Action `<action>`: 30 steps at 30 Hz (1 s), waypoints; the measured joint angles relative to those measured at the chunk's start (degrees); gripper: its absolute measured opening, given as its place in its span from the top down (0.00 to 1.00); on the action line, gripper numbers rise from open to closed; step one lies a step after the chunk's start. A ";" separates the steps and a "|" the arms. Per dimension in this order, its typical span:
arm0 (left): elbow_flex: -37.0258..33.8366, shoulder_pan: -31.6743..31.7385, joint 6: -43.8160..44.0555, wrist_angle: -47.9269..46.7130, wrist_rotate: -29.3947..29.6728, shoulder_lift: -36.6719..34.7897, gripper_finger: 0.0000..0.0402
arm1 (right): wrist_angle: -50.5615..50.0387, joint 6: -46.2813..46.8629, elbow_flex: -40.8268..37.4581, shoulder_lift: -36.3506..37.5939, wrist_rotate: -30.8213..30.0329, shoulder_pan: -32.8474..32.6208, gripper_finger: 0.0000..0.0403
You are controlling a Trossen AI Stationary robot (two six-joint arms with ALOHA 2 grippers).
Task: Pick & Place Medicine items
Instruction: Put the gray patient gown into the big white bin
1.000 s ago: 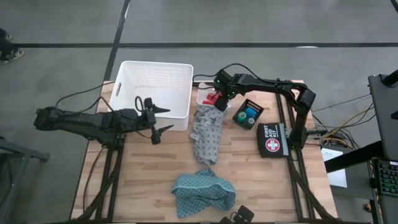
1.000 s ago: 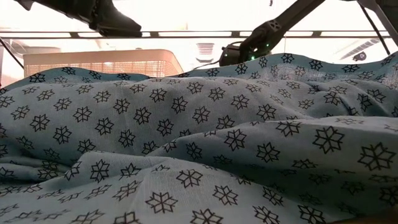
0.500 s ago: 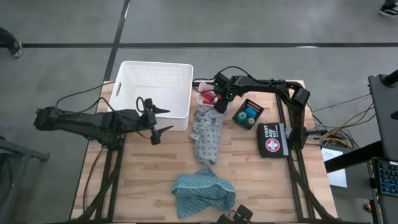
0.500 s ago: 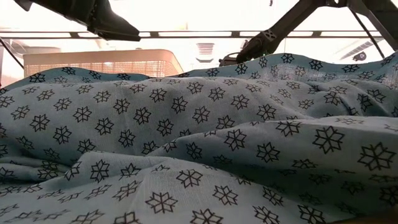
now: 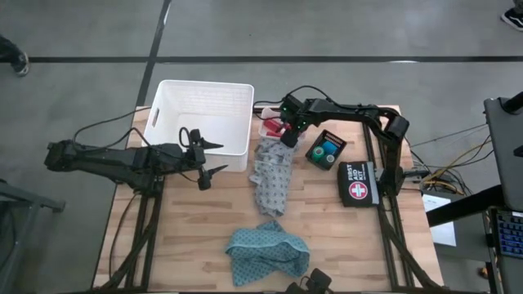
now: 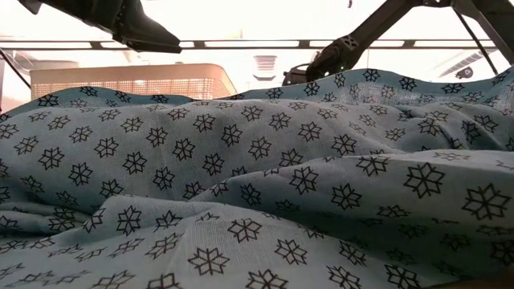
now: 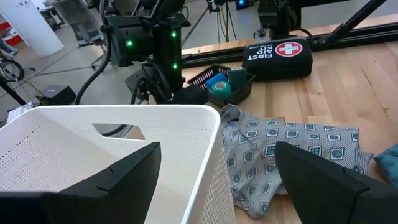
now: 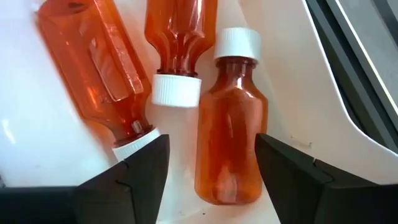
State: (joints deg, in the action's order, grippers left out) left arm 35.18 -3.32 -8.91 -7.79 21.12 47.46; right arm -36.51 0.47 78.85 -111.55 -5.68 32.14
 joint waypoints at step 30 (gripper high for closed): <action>0.00 -0.01 0.00 -0.01 0.00 0.00 0.21 | 25.24 -1.81 -17.37 30.07 20.27 -7.63 0.36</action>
State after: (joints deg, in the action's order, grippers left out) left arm 35.18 -3.33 -8.91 -7.80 21.12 47.46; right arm -11.28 -1.34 61.48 -81.48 14.59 24.51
